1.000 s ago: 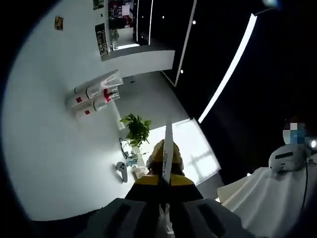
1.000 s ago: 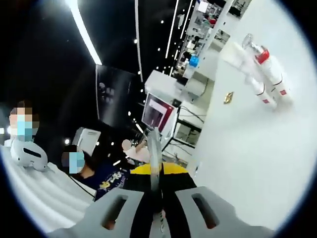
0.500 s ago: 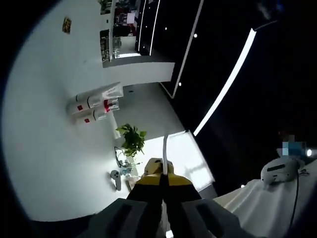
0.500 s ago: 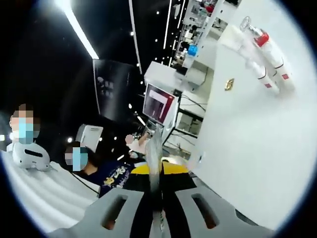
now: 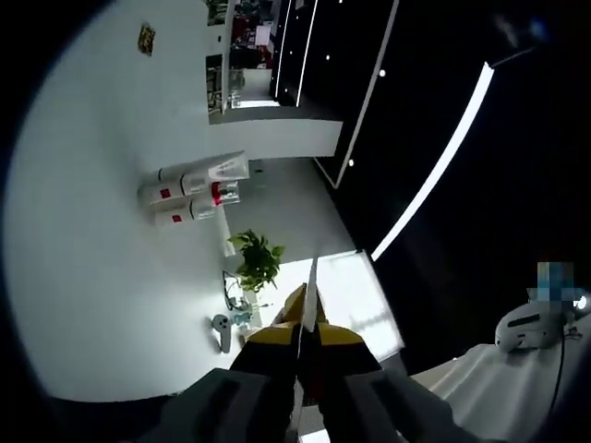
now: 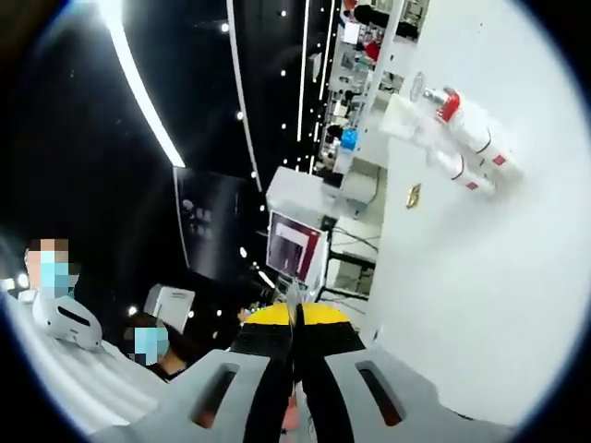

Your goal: Arrange the skincare products in the storage area until every visible bottle or jar stands upright without overlapping.

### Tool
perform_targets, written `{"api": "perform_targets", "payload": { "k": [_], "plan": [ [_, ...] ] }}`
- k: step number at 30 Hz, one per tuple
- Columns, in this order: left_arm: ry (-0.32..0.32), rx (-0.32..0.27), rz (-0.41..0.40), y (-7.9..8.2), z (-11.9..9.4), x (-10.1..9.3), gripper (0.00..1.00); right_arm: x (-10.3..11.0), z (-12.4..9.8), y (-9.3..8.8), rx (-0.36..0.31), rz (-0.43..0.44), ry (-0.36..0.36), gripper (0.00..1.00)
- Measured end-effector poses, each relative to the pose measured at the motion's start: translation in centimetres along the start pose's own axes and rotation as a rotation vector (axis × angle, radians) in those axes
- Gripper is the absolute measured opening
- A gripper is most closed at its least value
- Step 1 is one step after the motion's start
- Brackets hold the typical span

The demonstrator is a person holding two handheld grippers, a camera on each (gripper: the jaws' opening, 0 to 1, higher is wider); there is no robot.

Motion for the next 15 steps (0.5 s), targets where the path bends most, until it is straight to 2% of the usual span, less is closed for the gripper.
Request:
{"api": "perform_targets", "payload": {
  "k": [2, 4, 7, 10, 11, 12, 14, 15],
  "plan": [
    [-0.002, 0.034, 0.004, -0.6, 0.3, -0.1, 0.15, 0.2, -0.1, 1.1, -0.054, 0.035, 0.029, 0.00],
    [0.012, 0.072, 0.032, -1.1, 0.2, 0.1, 0.13, 0.1, 0.0, 1.4, -0.038, 0.028, 0.018, 0.00],
    [0.025, 0.077, 0.032, -1.0, -0.1, 0.4, 0.06, 0.1, 1.0, 0.1, 0.068, 0.003, 0.001, 0.00],
    [0.016, 0.060, 0.023, -0.6, -0.2, 0.4, 0.05, 0.0, 1.7, -1.2, 0.120, -0.036, -0.010, 0.00],
    [-0.004, 0.069, 0.041, -0.7, -0.3, 0.1, 0.04, -0.2, 2.1, -1.5, 0.116, -0.031, -0.019, 0.00],
    [0.001, 0.062, 0.051, -0.6, -0.4, 0.0, 0.03, -0.2, 2.3, -1.8, 0.114, -0.023, -0.009, 0.00],
    [0.016, 0.068, 0.131, -0.2, -0.6, -0.2, 0.02, -0.1, 2.5, -1.8, 0.106, -0.008, 0.001, 0.00],
    [0.008, 0.058, 0.131, 0.0, -0.8, -0.5, 0.02, 0.0, 2.7, -1.9, 0.102, -0.011, 0.001, 0.00]
  ]
}}
Point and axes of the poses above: the point that each gripper's makers call its tool centre point, and the gripper's own axes: z roughly forward along the fingers, x roughly to its left, y roughly out of its top, the point moved 4 cm from there along -z, roughly backward along the fingers, and after that the axes turned 8 degrees about z, right-handed, at the moved point
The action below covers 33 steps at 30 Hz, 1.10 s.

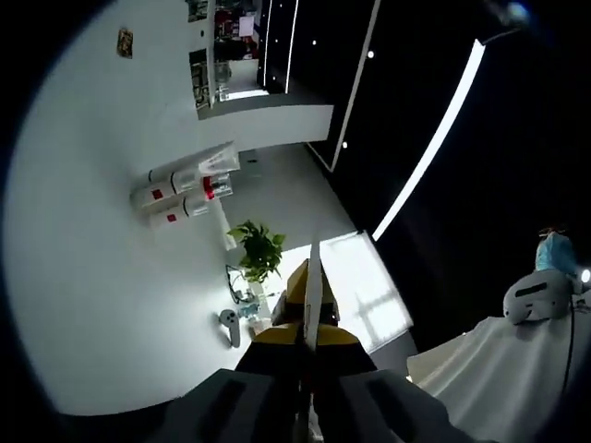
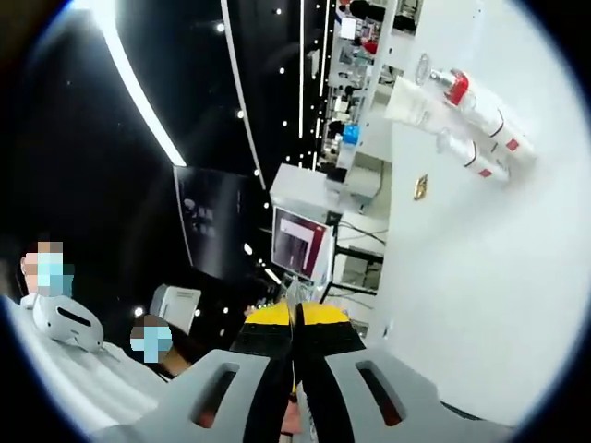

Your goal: Arrange the skincare products in the storage area until every visible bottle or jar stands upright without overlapping.

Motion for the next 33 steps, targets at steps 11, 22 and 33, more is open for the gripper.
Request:
{"api": "perform_targets", "payload": {
  "k": [11, 22, 33],
  "plan": [
    [0.023, -0.106, 0.001, 1.8, -0.9, -0.1, 0.01, -0.2, 0.0, -1.3, 0.029, -0.147, -0.026, 0.20],
    [0.083, -0.212, 0.079, 6.7, -2.8, -0.7, 0.01, -3.5, -1.1, -4.2, 0.123, -0.674, -0.416, 0.67],
    [0.161, -0.281, 0.113, 9.0, -4.5, -0.1, 0.02, -6.1, -1.4, -6.8, 0.292, -0.881, -0.541, 0.80]
  ]
}}
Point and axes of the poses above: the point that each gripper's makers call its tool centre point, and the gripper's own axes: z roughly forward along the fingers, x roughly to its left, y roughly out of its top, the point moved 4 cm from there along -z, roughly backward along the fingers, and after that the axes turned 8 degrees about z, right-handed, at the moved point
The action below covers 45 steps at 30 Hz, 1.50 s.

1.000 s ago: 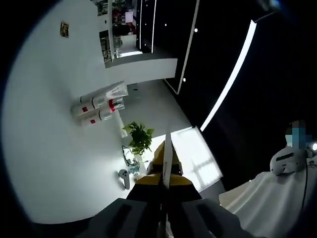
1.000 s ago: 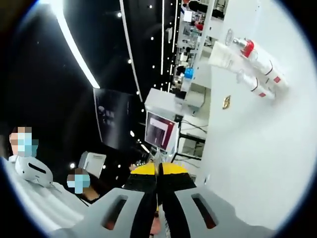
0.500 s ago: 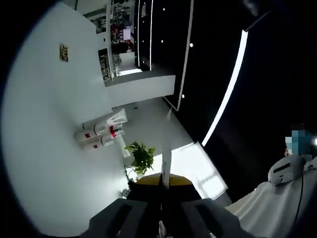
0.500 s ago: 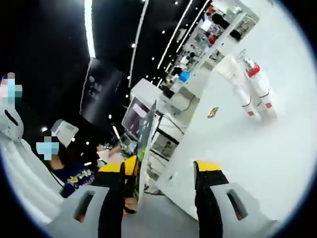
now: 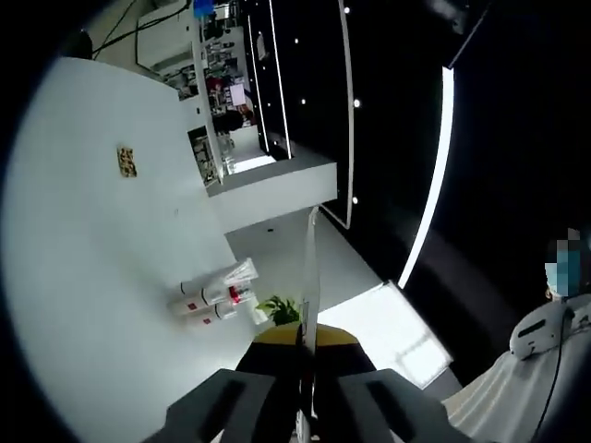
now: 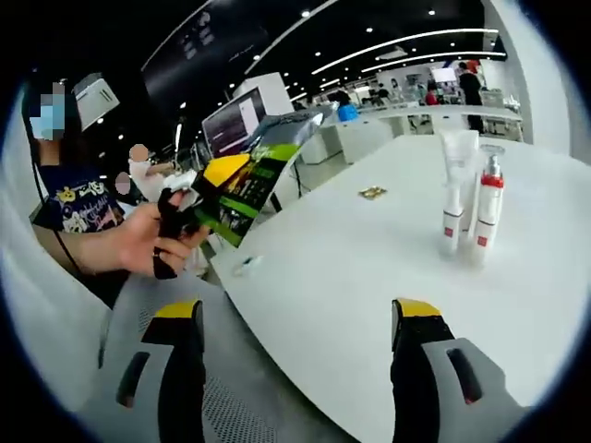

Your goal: Arrange the skincare products in the storage area until every visible bottle or jar stands upright without overlapping.

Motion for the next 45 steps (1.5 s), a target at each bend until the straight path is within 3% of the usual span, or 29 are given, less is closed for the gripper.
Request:
{"api": "perform_targets", "payload": {
  "k": [4, 6, 7, 12, 16, 20, 21, 23, 26, 27, 29, 30, 31, 33, 34, 35, 36, 40, 42, 45],
  "plan": [
    [0.012, -0.005, 0.011, 0.2, 0.7, 0.0, 0.02, -0.8, -0.3, -0.6, -0.003, 0.023, -0.062, 0.77],
    [0.034, -0.005, 0.017, 0.4, 0.9, 0.4, 0.02, -1.5, -0.6, -0.6, 0.008, -0.016, -0.125, 0.75],
    [0.054, -0.006, 0.017, 0.6, 1.0, 0.7, 0.02, -1.7, -0.7, -0.1, -0.019, -0.011, -0.145, 0.73],
    [0.090, -0.022, 0.011, 1.4, 1.2, 1.8, 0.02, -1.6, -0.1, 1.0, -0.043, 0.037, -0.145, 0.69],
    [0.109, -0.035, -0.003, 2.2, 1.8, 2.5, 0.02, -1.3, 0.1, 0.5, -0.033, 0.008, -0.150, 0.50],
    [0.118, -0.035, 0.009, 2.8, 2.4, 2.7, 0.02, -1.4, 0.2, -0.9, 0.046, -0.018, -0.154, 0.48],
    [0.127, -0.028, 0.018, 3.0, 2.6, 3.0, 0.02, -1.2, 0.3, -1.2, 0.078, -0.028, -0.118, 0.45],
    [0.155, -0.011, 0.028, 3.5, 2.8, 3.8, 0.02, -1.8, 0.3, -1.6, 0.122, -0.089, -0.160, 0.41],
    [0.182, 0.004, 0.039, 4.0, 3.0, 4.7, 0.02, -1.6, 0.6, -1.9, 0.121, -0.092, -0.161, 0.34],
    [0.188, 0.007, 0.038, 4.2, 3.2, 5.1, 0.02, -1.6, 0.7, -1.7, 0.116, -0.126, -0.173, 0.30],
    [0.197, 0.002, 0.029, 4.5, 3.5, 5.7, 0.02, -2.8, 0.8, -0.9, 0.048, -0.141, -0.302, 0.15],
    [0.199, -0.002, 0.012, 4.6, 3.7, 6.1, 0.02, -3.2, 0.5, -1.1, 0.093, -0.223, -0.323, 0.05],
    [0.201, -0.005, 0.000, 4.7, 3.9, 6.4, 0.02, -3.2, 0.5, -1.1, 0.106, -0.260, -0.322, 0.02],
    [0.210, -0.010, -0.014, 5.0, 4.2, 7.5, 0.02, -2.9, 0.5, -1.2, 0.098, -0.244, -0.298, 0.02],
    [0.222, -0.013, -0.033, 5.0, 4.5, 8.2, 0.02, -2.4, 0.4, -1.5, 0.136, -0.298, -0.246, 0.03],
    [0.232, -0.014, -0.047, 5.1, 4.7, 8.7, 0.02, -2.6, 0.5, -1.5, 0.116, -0.282, -0.279, 0.03],
    [0.246, -0.013, -0.069, 5.1, 5.0, 9.5, 0.02, -2.6, 0.4, -1.4, 0.127, -0.336, -0.288, 0.03],
    [0.285, -0.008, -0.115, 5.1, 6.0, 11.3, 0.02, -2.4, 0.6, -1.3, 0.114, -0.348, -0.276, 0.02],
    [0.317, -0.025, -0.144, 4.9, 6.6, 11.1, 0.02, -2.5, 0.6, -1.3, 0.115, -0.354, -0.279, 0.01],
    [0.351, -0.006, -0.153, 5.0, 7.4, 13.6, 0.02, -2.8, 0.6, -1.6, 0.131, -0.376, -0.286, 0.02]
  ]
}}
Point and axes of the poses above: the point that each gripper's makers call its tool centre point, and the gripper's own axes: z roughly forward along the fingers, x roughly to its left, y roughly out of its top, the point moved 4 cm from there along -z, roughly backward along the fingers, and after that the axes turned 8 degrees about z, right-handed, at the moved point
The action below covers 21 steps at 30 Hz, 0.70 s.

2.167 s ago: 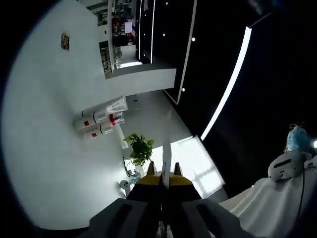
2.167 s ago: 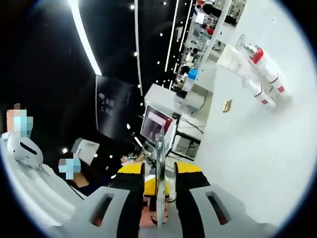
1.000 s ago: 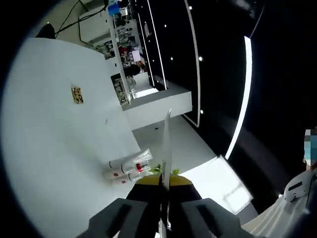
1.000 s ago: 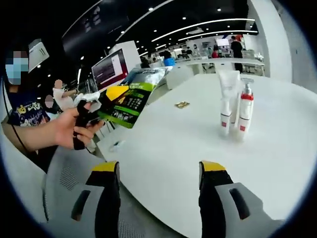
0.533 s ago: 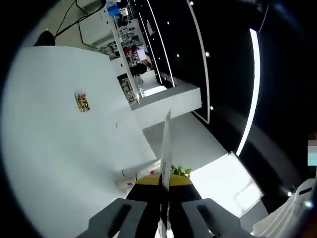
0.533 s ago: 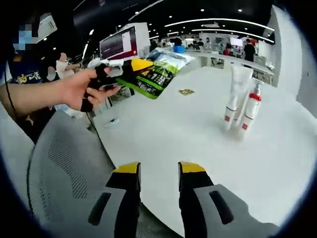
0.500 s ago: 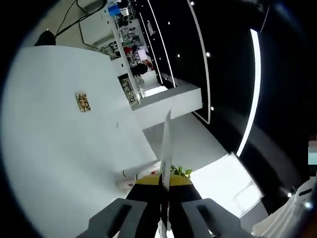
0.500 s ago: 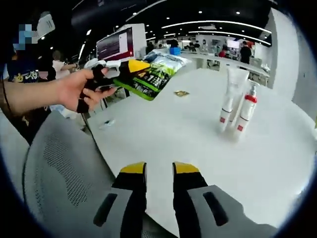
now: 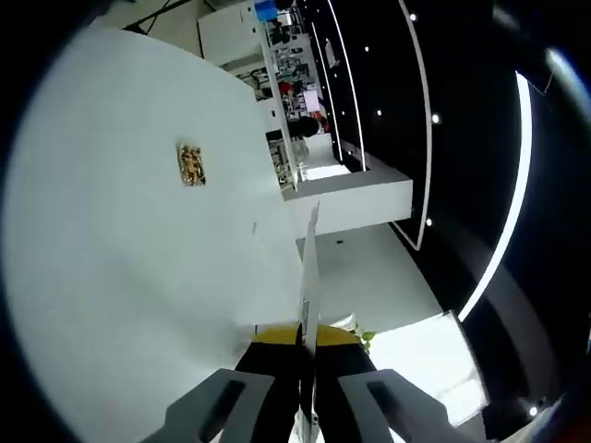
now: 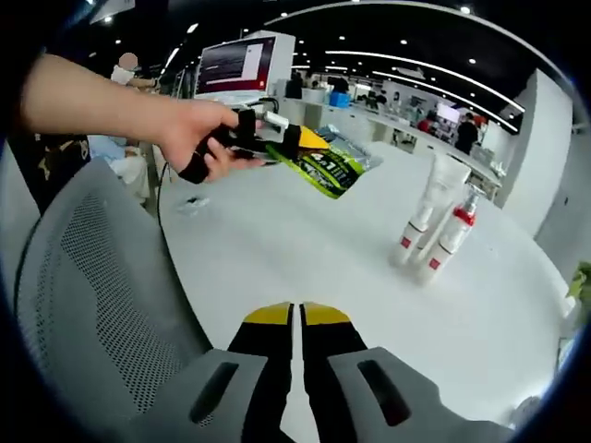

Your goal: Arrange the skincare products in the storage area until every visible bottle or jar stands upright without overlapping.

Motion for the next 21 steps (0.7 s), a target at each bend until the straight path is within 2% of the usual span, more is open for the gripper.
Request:
{"api": "perform_targets", "payload": {
  "k": [2, 4, 6, 8, 10, 13, 14, 18, 21],
  "plan": [
    [0.043, 0.030, -0.006, -0.3, 0.9, 1.0, 0.02, 0.4, 0.1, -0.4, 0.022, -0.066, 0.014, 0.05],
    [0.062, 0.049, -0.005, -0.6, 1.6, 1.2, 0.02, 0.8, 0.3, -0.6, 0.034, -0.108, 0.035, 0.09],
    [0.070, 0.059, -0.006, -1.0, 2.5, 1.4, 0.02, 0.9, 0.2, -0.5, 0.029, -0.095, 0.051, 0.11],
    [0.071, 0.070, -0.005, -1.4, 3.1, 1.3, 0.02, 0.9, 0.3, -0.4, 0.030, -0.029, 0.058, 0.13],
    [0.086, 0.087, -0.009, -1.6, 3.8, 1.5, 0.02, 0.6, 0.4, -0.6, 0.036, -0.005, 0.055, 0.16],
    [0.125, 0.114, 0.013, -1.5, 4.8, 2.3, 0.02, 0.5, 0.3, -0.6, 0.039, 0.002, 0.053, 0.14],
    [0.129, 0.120, 0.015, -2.1, 5.0, 1.9, 0.02, 0.6, 0.3, -0.6, 0.039, 0.002, 0.053, 0.14],
    [0.173, 0.135, 0.080, -2.8, 5.5, 2.2, 0.02, 0.5, 0.4, -0.8, 0.045, -0.008, 0.050, 0.13],
    [0.182, 0.156, 0.081, -3.3, 6.1, 2.4, 0.02, 0.4, 0.4, -0.8, 0.046, -0.005, 0.045, 0.16]
  ]
}}
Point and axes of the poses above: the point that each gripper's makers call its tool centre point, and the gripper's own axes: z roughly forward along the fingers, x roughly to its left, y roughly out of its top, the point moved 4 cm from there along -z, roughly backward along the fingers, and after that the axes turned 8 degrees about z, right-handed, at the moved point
